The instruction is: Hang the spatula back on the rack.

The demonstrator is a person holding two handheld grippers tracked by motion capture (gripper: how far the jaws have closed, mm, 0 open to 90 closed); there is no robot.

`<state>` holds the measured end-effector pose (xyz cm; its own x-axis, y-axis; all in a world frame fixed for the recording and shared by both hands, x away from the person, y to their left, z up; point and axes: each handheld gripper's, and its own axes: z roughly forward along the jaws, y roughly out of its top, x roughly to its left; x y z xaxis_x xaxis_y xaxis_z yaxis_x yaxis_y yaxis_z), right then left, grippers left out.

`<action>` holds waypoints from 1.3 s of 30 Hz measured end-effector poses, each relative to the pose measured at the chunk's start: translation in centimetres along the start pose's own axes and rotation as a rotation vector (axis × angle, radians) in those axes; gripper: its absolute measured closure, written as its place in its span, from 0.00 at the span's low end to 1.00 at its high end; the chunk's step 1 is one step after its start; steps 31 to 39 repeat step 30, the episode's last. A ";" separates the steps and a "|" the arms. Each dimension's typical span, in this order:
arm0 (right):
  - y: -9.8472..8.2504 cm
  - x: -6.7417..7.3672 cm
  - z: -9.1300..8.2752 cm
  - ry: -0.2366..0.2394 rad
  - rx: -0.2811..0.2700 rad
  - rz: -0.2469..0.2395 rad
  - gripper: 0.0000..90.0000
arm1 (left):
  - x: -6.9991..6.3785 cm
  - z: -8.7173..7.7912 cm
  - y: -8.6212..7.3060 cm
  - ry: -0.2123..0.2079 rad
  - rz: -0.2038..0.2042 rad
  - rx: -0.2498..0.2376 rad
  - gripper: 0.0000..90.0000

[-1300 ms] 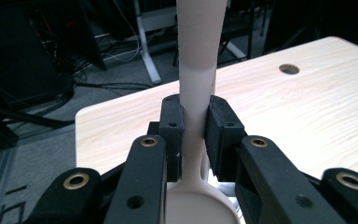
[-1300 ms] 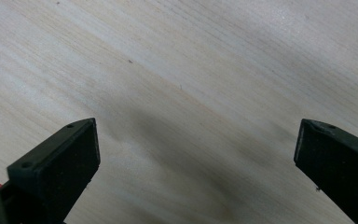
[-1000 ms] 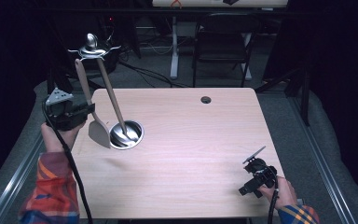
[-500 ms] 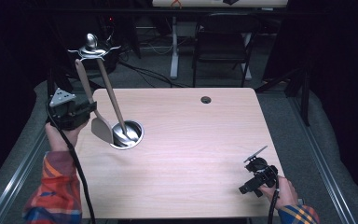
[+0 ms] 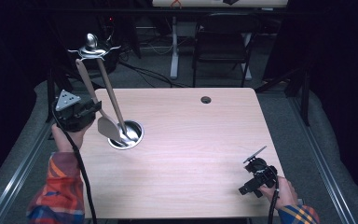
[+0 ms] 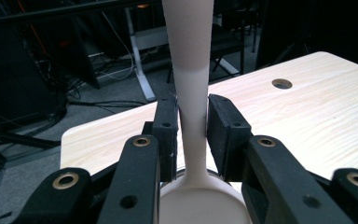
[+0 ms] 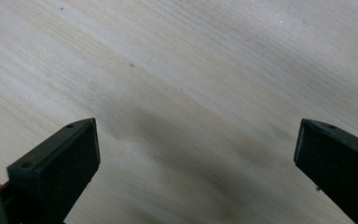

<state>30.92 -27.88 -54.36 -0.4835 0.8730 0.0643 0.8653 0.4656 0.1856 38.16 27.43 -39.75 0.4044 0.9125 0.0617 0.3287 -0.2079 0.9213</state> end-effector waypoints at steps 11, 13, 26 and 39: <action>0.0 -0.1 -0.2 0.011 0.011 -0.013 0.00 | -0.3 -0.1 0.4 -0.025 -0.009 0.057 0.47; -0.1 -0.1 -0.2 0.012 0.012 -0.012 0.00 | -0.5 -0.2 0.3 -0.016 -0.014 0.069 0.38; -0.1 -0.1 -0.3 0.001 0.034 -0.034 0.00 | -1.7 -1.3 -2.9 0.041 -0.035 0.131 0.00; -0.1 -0.1 -0.3 0.001 0.038 -0.040 0.00 | -1.7 -1.3 -4.4 0.045 -0.046 0.166 0.00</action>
